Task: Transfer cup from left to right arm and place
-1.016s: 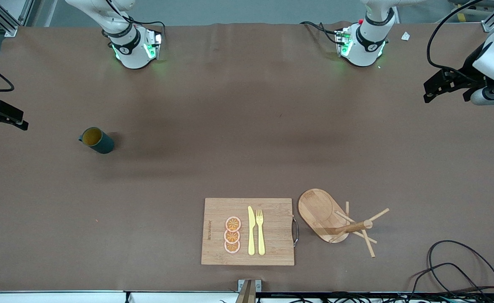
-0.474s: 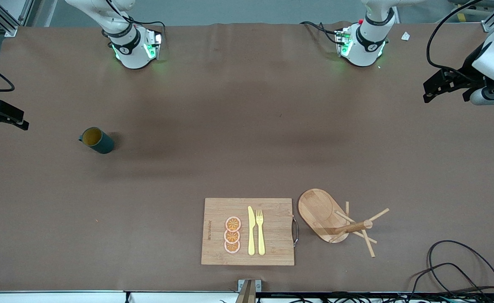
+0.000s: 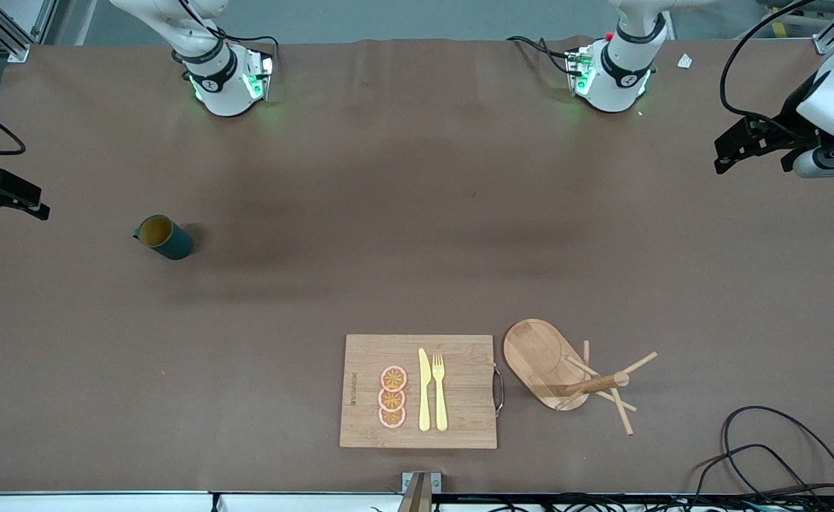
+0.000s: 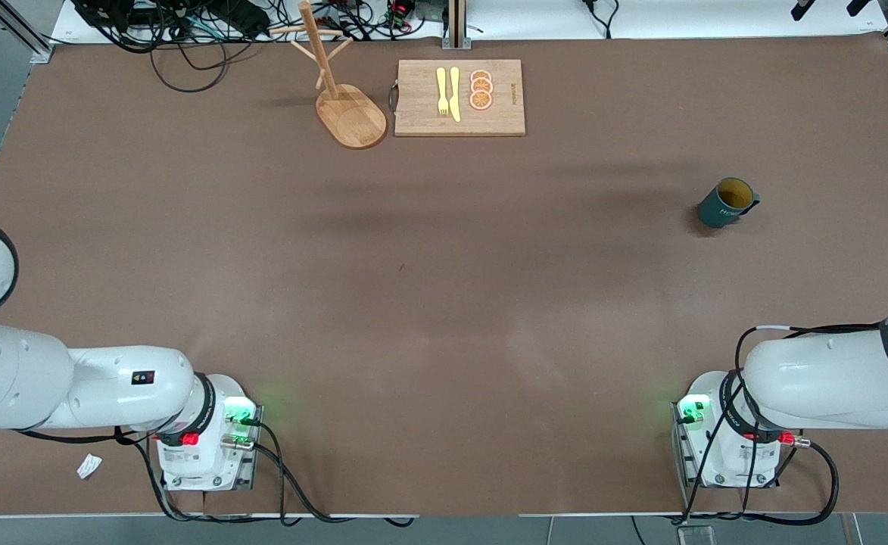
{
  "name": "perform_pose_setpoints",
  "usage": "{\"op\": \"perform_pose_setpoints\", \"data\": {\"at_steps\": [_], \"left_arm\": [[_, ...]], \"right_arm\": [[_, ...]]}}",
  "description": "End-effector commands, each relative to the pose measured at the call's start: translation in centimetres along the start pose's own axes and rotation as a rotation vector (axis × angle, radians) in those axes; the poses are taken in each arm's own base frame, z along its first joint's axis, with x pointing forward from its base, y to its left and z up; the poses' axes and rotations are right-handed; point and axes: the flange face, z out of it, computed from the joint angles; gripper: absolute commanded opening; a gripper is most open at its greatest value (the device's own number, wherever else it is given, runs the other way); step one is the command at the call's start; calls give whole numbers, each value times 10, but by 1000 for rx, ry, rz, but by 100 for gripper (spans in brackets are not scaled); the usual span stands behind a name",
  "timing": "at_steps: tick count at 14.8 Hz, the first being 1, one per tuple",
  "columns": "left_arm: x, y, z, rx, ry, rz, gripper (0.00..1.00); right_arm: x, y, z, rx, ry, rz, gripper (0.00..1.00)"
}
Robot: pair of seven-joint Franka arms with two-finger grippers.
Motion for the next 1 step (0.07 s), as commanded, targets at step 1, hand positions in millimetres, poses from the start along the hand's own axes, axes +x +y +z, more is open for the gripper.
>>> {"op": "perform_pose_setpoints", "data": {"at_steps": [1], "left_arm": [[1, -3, -6, -14, -3, 16, 100]], "right_arm": [[1, -2, -3, -18, -7, 6, 100]]}}
